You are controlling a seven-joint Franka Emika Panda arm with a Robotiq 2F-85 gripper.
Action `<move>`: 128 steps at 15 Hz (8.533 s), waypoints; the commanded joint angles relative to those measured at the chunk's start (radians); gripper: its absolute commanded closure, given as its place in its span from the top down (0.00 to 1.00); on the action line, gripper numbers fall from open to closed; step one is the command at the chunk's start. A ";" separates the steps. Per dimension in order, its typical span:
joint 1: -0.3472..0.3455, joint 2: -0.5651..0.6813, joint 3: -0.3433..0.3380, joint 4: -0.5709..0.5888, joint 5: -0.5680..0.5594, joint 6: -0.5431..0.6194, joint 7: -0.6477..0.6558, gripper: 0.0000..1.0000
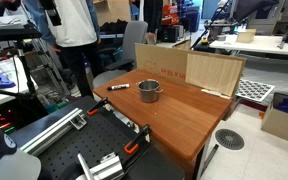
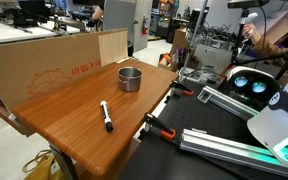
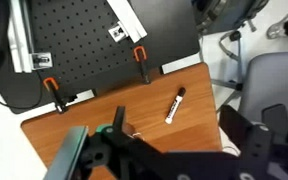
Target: Pick up the marker from the table and put it in the silver bowl
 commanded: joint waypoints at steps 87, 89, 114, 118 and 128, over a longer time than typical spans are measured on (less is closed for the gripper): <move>0.024 0.850 -0.258 0.234 -1.005 0.457 1.305 0.01; -0.002 0.858 -0.260 0.238 -1.051 0.448 1.373 0.01; 0.041 1.186 -0.249 0.519 -1.113 0.176 1.579 0.01; 0.070 1.255 -0.249 0.575 -1.102 0.130 1.592 0.01; 0.116 1.394 -0.257 0.680 -1.105 0.026 1.632 0.01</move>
